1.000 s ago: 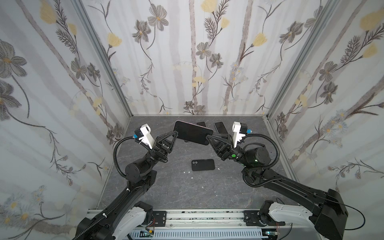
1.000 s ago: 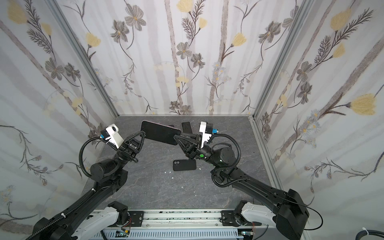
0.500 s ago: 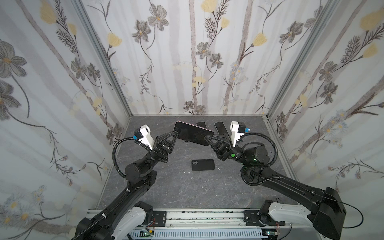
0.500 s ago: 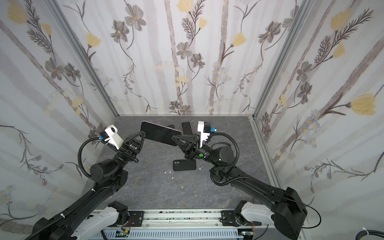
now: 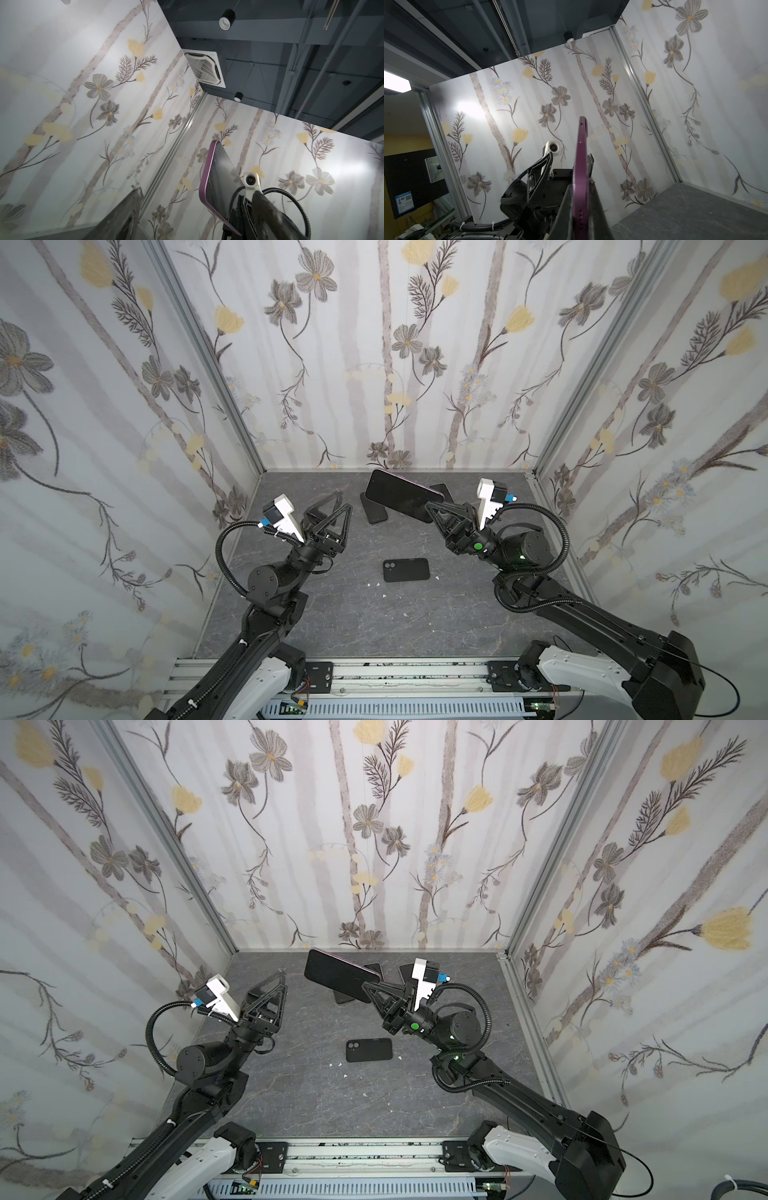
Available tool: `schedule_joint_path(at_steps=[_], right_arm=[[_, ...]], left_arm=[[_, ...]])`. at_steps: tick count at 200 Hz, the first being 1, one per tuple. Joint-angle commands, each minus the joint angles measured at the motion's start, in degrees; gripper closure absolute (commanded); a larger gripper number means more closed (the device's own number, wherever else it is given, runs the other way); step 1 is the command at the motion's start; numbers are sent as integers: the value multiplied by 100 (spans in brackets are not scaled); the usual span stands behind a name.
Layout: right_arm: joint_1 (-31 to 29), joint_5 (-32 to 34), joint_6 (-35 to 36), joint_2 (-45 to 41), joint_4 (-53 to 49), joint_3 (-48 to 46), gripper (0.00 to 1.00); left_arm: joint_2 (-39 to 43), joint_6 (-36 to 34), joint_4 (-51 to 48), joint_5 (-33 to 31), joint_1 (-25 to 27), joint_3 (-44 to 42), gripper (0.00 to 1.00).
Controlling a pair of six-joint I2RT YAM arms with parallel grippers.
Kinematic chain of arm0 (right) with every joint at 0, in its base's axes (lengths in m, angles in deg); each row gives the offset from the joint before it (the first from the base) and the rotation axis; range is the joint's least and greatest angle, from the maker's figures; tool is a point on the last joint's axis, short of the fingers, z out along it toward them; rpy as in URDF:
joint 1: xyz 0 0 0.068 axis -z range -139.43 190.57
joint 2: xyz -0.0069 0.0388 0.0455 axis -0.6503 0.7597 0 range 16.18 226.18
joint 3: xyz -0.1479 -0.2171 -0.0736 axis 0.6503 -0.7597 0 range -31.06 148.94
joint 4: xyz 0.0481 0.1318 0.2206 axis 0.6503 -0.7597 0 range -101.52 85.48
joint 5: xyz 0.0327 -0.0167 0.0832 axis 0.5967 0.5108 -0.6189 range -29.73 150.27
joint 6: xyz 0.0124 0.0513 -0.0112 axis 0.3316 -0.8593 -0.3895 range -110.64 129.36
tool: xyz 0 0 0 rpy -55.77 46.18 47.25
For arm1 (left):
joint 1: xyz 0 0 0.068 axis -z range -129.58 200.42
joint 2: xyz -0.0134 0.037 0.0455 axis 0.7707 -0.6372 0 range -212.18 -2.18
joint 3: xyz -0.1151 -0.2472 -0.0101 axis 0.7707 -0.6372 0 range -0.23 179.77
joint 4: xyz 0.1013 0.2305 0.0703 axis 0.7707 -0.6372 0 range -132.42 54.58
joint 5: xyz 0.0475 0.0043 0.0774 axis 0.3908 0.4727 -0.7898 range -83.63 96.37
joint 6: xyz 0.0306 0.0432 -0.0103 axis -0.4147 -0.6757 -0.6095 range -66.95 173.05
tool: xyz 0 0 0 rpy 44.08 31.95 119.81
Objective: Put the phone into the phone case
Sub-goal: 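Raise the pink-edged phone with both grippers above the black case, then lower the held phone with both grippers toward the black case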
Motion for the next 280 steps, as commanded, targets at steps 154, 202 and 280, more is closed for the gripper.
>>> schedule_joint_path(at_steps=[154,202,280], right_arm=[[1535,-565,884,347,-5475,718,100],[1535,-1113,559,981,-5429,535,100],[1534,-1620,104,1940,-5009,448,100]], left_arm=[[-1549,-1393,-5520,-89,11,605,31],[-2508,-1018,-5379,417,84,676,42],[-3087,-759,-4995,676,256,661,43]])
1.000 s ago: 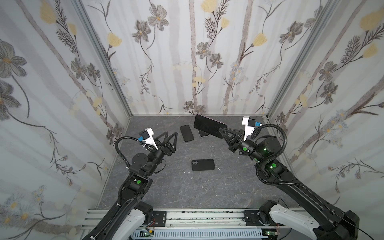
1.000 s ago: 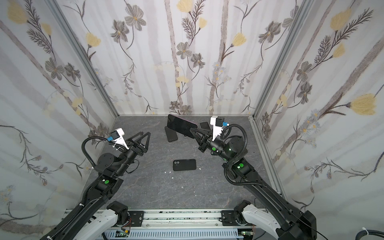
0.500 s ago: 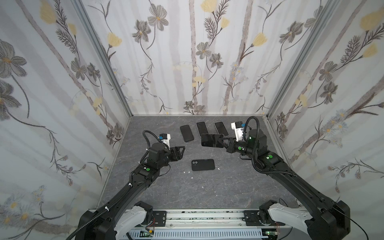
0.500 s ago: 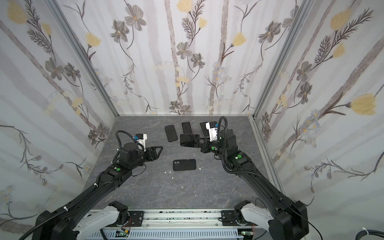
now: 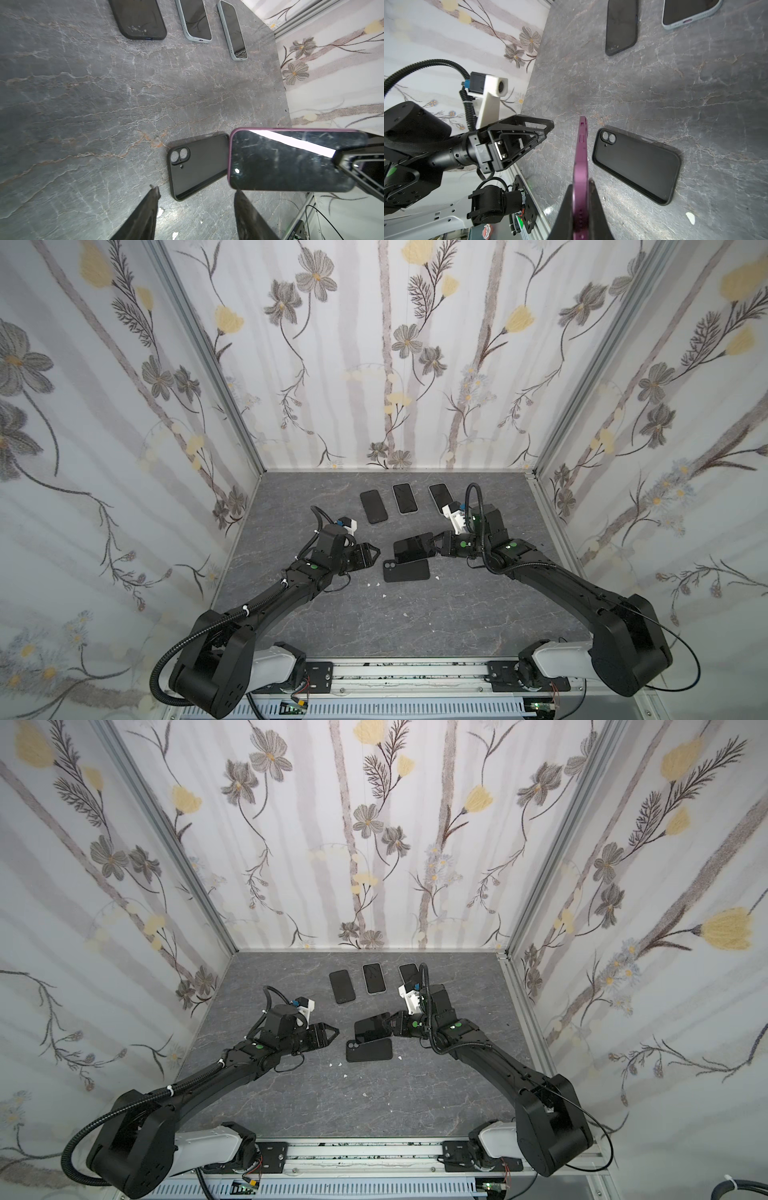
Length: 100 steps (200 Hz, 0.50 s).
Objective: Put the phone into the phone case
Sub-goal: 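Lower the held phone with both grippers toward the black case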
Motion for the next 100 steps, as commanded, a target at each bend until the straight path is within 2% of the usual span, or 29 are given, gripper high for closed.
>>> schedule_joint_path(at_steps=[1,100], right_arm=[[-2,-424,-257,200,547,-23,100],[-2,-896,-738,985,1175,-233,100]], left_arm=[[-158,118,208,152,38,46,43],[-737,320,361,357,123,136,43]])
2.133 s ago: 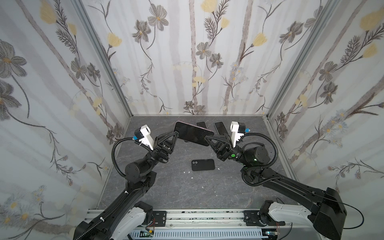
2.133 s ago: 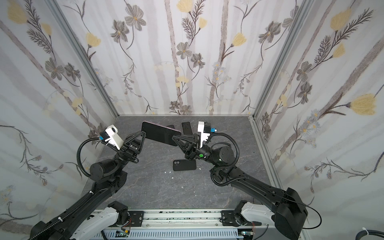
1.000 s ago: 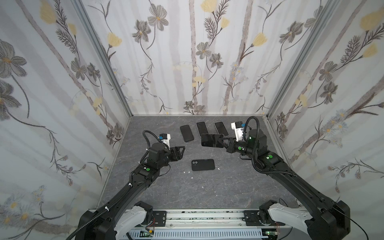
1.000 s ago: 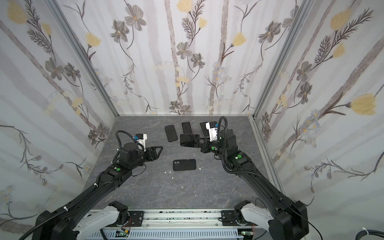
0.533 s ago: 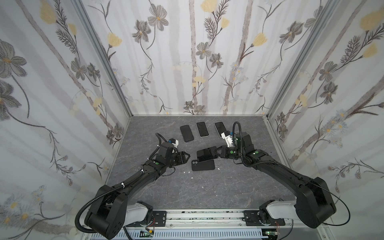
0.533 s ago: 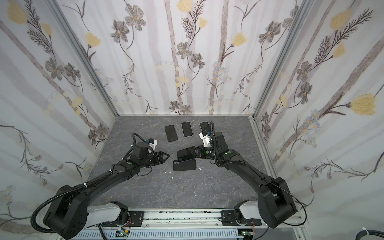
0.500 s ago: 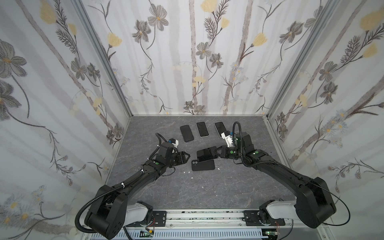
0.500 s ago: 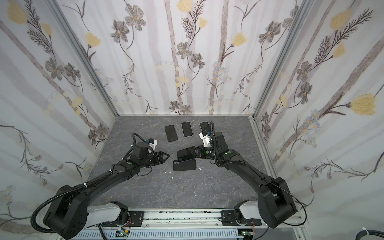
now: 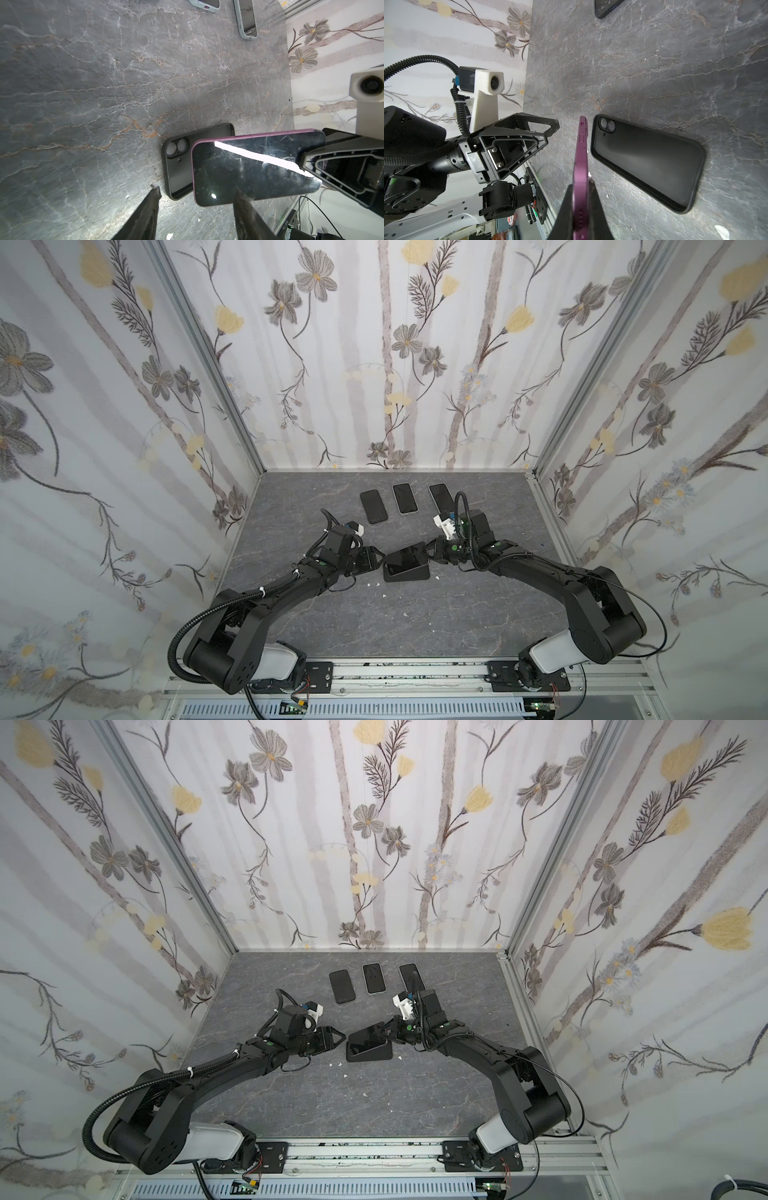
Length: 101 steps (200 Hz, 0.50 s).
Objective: Put the phone into the phone case
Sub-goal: 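Lower the held phone with both grippers toward the black case, then tilt the phone and press its edge into the black case with both grippers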
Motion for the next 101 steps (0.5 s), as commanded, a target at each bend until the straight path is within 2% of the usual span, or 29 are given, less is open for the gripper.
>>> schedule_joint_path(at_steps=[1,56,101], right_arm=[[0,-298,-170,70,447,-22,100],[-5,-476,-482,132,929,-143,100],[-5,-431,-372,117,778,-155,100]], left_arm=[[-84,104,234,82,11,58,43],[-260,229,265,157,65,109,43],[-327,267,282,163,116,125,43]])
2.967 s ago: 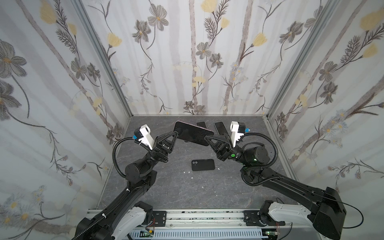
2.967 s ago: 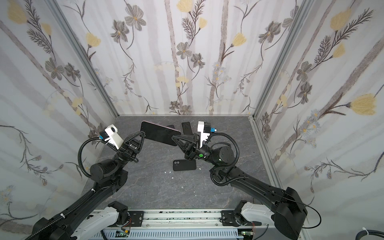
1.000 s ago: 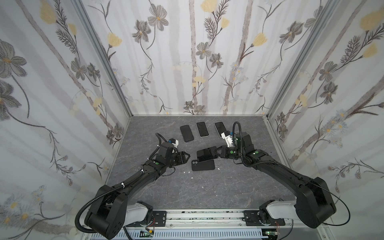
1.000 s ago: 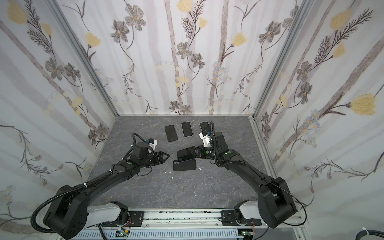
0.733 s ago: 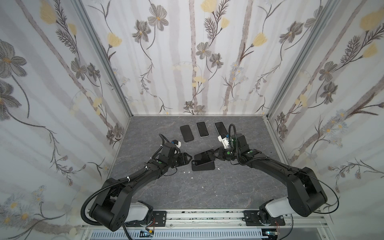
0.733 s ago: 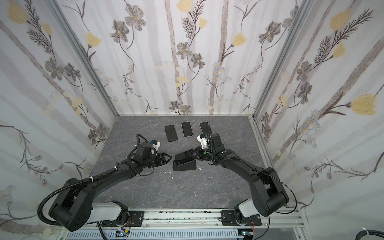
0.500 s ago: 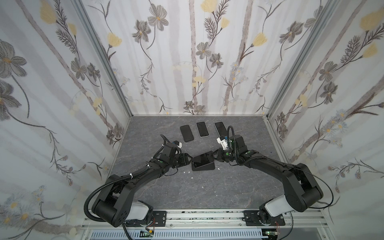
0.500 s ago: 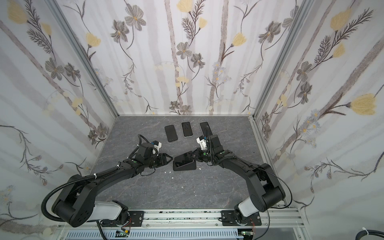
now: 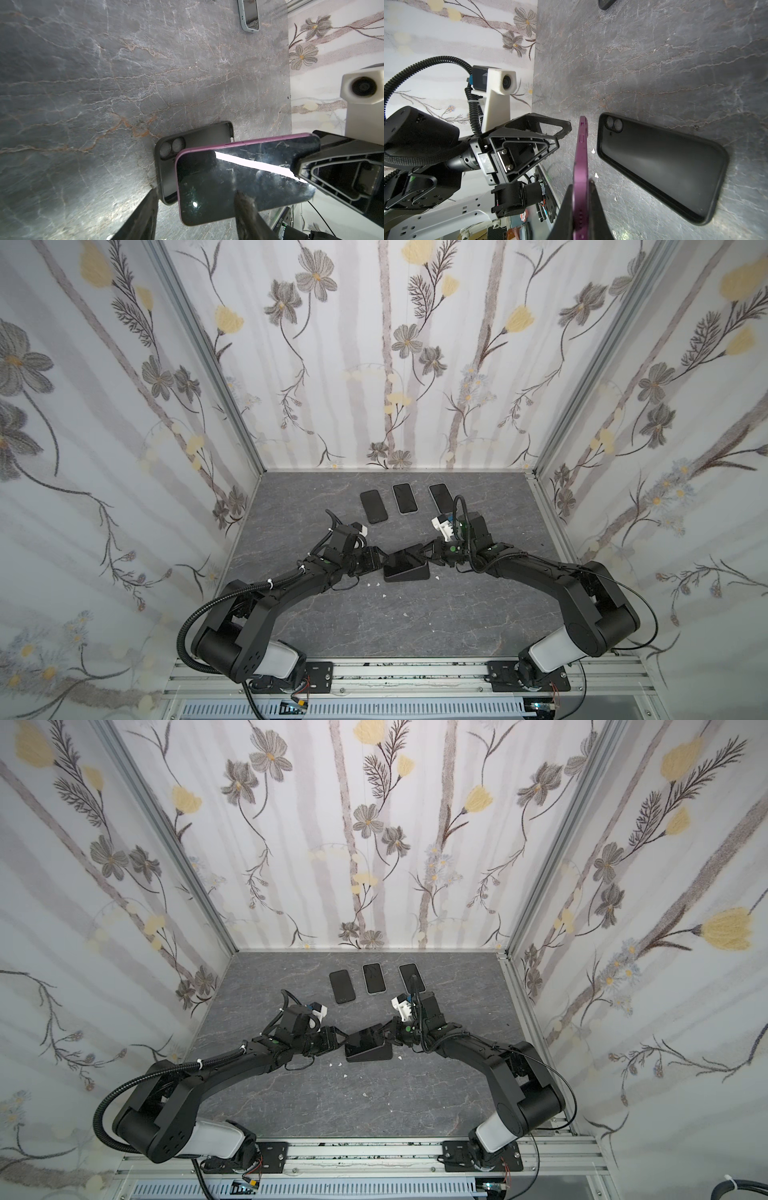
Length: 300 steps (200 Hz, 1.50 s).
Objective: Put the phone into the phone case
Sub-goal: 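Tilt the phone and press its edge into the black case with both grippers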
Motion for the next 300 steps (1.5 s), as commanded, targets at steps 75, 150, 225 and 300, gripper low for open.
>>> schedule_joint_path(at_steps=[75,150,225,300], right_arm=[[9,-167,70,-1,206,6,100],[57,-132,113,129,114,-47,100],[154,-250,-57,441,287,-10,100],[199,-330,-156,799,406,-47,100]], left_arm=[[-236,103,181,97,74,54,44],[-355,59,152,74,126,115,45],[-478,2,211,-103,126,167,52],[-791,72,389,-138,126,103,57]])
